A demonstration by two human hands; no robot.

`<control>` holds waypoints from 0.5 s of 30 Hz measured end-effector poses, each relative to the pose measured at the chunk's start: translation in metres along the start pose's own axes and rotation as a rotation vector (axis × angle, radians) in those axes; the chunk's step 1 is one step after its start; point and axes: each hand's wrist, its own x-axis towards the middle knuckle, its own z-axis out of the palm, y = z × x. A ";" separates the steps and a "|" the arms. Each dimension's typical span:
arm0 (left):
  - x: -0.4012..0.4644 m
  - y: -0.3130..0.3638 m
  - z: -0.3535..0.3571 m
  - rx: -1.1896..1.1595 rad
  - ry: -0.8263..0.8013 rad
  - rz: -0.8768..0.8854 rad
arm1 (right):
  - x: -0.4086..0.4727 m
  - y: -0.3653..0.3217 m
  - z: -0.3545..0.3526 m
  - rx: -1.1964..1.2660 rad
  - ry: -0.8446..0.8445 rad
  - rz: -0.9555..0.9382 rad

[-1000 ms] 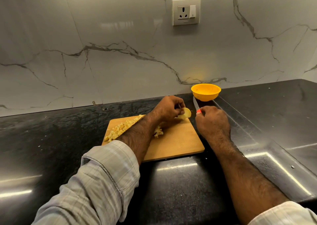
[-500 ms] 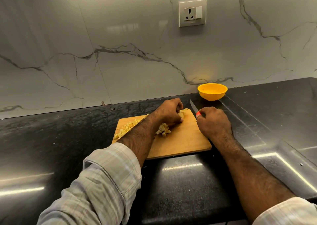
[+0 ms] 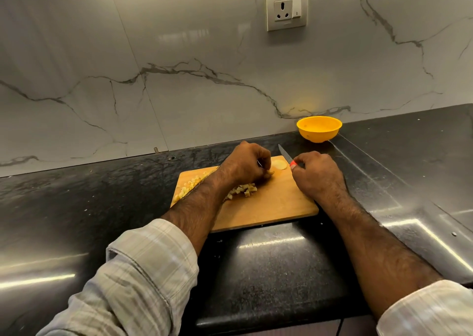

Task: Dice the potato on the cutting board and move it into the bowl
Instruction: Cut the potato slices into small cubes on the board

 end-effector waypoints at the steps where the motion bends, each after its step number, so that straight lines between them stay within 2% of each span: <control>1: -0.002 -0.001 0.000 -0.003 0.003 0.006 | -0.001 -0.001 0.000 0.003 -0.007 -0.005; 5: -0.003 -0.004 0.000 0.003 -0.002 0.031 | -0.005 -0.003 -0.001 0.000 -0.022 -0.012; 12: 0.006 -0.001 0.000 0.070 -0.118 0.007 | -0.003 -0.004 0.000 -0.017 -0.060 0.002; 15: 0.008 -0.005 0.000 0.034 -0.067 -0.030 | -0.003 -0.004 0.000 -0.024 -0.071 0.004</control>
